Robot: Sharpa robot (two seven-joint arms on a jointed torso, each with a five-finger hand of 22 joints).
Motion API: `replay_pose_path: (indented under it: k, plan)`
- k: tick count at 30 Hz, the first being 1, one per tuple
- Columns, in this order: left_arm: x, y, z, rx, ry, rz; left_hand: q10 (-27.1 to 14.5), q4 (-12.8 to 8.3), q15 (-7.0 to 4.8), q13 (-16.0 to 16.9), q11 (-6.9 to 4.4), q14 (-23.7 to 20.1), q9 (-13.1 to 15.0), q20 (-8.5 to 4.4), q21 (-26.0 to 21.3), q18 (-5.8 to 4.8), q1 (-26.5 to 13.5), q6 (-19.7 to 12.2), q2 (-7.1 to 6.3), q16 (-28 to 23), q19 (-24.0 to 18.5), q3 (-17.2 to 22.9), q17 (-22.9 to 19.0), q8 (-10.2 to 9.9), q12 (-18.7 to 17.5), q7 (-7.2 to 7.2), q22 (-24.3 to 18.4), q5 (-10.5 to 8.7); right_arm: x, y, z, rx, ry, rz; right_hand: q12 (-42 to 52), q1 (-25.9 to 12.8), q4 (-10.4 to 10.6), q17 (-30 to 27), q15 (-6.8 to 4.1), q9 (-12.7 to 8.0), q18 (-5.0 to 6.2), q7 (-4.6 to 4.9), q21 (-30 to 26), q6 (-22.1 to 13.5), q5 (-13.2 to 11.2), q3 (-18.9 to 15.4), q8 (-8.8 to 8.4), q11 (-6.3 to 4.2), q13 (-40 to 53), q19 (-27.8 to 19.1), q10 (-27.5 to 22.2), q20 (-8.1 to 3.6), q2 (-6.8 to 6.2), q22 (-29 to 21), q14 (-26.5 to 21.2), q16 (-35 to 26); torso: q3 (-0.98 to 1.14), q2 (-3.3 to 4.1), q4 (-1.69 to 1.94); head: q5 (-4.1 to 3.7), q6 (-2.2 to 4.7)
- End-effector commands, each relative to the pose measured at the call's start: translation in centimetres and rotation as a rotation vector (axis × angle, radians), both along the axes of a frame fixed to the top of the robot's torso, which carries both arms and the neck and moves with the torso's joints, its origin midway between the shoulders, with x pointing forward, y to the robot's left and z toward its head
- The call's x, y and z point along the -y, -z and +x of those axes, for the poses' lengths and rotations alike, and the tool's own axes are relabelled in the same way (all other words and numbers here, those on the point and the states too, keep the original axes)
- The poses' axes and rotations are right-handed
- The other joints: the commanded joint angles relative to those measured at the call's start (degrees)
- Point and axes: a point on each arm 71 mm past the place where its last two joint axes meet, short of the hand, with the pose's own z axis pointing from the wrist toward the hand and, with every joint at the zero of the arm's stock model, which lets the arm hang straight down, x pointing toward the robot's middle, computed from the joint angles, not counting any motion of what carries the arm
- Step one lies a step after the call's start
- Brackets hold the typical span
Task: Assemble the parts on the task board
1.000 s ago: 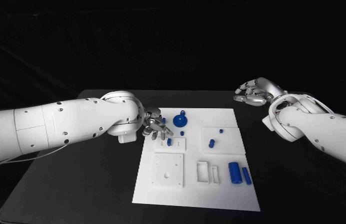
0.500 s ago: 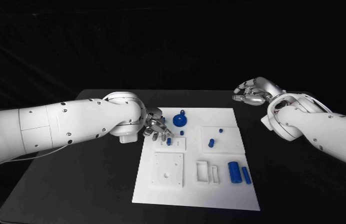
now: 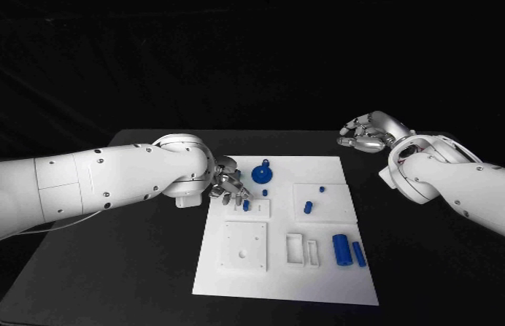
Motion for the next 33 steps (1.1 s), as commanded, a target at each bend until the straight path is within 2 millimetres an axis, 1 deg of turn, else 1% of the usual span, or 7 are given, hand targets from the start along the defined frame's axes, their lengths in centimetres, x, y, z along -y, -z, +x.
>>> replay_pose_path:
  k: [1,11,19,24,33]
  plan:
    - [0.1,0.1,0.0,-0.007,0.017,-0.001,0.1,-0.2,-0.24,0.1,-0.19,-0.3,-0.1,-5.81,0.1,0.89,0.0,0.3,0.1,0.3,-0.4,-0.2,0.1,-0.4,-0.1,0.13,0.0,-0.29,-0.2,0.0,0.0,-0.001,-0.016,-0.004,0.4,0.0,-0.2,-0.1,0.28,-0.1,4.85,0.62,-0.3,0.1,0.2,-0.3,-0.1,0.24,-0.1,0.2,0.0,-0.24,0.43,0.8,-0.2,0.0,0.03,-0.01,0.0,-0.11,-0.07]
    - [0.1,0.6,0.2,-0.017,0.016,0.0,0.1,-0.3,-0.21,0.1,-0.17,-0.4,-0.2,-5.81,0.0,0.88,0.0,0.3,0.1,0.3,-0.4,-0.2,0.1,-0.5,-0.1,0.16,0.0,-0.29,-0.3,0.0,0.0,-0.001,-0.019,-0.004,0.4,0.0,-0.2,-0.1,0.28,-0.1,4.85,0.62,-0.3,0.1,0.2,-0.3,-0.1,0.24,-0.1,0.2,0.0,-0.25,0.44,0.8,-0.2,0.0,0.05,0.0,-0.04,-0.2,-0.21]
    - [0.1,1.0,0.3,-0.025,0.015,0.001,0.1,-0.5,-0.19,0.1,-0.15,-0.4,-0.3,-5.81,0.0,0.86,0.1,0.3,0.13,0.3,-0.5,-0.2,0.1,-0.5,-0.1,0.18,0.0,-0.3,-0.4,0.0,0.0,-0.001,-0.021,-0.003,0.4,0.0,-0.2,-0.1,0.28,-0.1,4.85,0.62,-0.4,0.1,0.2,-0.3,-0.09,0.24,-0.1,0.2,0.0,-0.25,0.46,0.8,-0.2,0.0,0.07,-0.02,0.03,-0.35,-0.26]
    - [0.2,1.2,0.2,-0.03,0.02,-0.001,0.1,-0.6,-0.18,0.2,-0.13,-0.4,-0.4,-5.8,0.0,0.85,0.2,0.3,0.15,0.2,-0.5,-0.2,0.1,-0.6,-0.1,0.2,0.0,-0.29,-0.5,0.0,0.0,-0.002,-0.022,-0.003,0.4,0.0,-0.2,-0.1,0.28,-0.1,4.85,0.62,-0.4,0.1,0.3,-0.3,-0.09,0.24,-0.1,0.2,0.0,-0.25,0.48,0.8,-0.2,0.1,0.08,-0.02,-0.03,-0.37,-0.28]
    - [0.3,1.5,0.3,-0.037,0.018,-0.002,0.1,-0.8,-0.16,0.2,-0.12,-0.4,-0.5,-5.79,0.0,0.82,0.3,0.3,0.13,0.3,-0.5,-0.2,0.1,-0.6,-0.1,0.21,0.0,-0.3,-0.5,0.0,0.0,-0.002,-0.022,-0.003,0.4,0.0,-0.2,-0.1,0.28,-0.1,4.85,0.63,-0.4,0.1,0.3,-0.3,-0.09,0.24,-0.1,0.3,0.0,-0.25,0.49,0.8,-0.2,0.1,0.05,-0.04,0.04,-0.49,-0.33]
